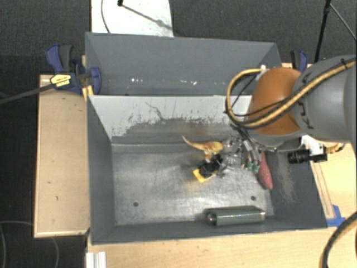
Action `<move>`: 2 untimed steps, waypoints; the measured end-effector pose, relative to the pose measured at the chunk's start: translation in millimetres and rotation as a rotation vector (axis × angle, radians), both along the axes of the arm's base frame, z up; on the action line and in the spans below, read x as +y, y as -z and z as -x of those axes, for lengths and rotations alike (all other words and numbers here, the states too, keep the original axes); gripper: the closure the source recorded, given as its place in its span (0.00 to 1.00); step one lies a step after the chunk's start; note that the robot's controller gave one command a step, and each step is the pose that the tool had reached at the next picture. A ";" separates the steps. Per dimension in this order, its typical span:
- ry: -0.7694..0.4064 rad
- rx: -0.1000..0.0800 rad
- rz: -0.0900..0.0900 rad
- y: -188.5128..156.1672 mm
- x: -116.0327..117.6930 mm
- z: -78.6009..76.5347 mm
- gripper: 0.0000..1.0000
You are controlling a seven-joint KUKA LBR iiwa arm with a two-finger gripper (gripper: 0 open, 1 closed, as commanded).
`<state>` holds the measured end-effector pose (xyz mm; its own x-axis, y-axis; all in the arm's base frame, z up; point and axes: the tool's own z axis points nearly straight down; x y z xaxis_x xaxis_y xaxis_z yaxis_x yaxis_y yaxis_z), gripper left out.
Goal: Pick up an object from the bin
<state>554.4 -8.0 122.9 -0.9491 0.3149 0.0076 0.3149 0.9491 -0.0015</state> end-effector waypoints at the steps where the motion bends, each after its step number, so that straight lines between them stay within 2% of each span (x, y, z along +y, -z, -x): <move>1: -0.007 -0.016 0.001 -33.6 -0.3 -6.3 1.00; 2: -0.025 -0.003 0.001 -82.3 5.6 1.8 1.00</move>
Offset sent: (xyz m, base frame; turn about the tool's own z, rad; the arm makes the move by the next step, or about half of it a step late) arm -0.0040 0.0087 0.1107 -0.0264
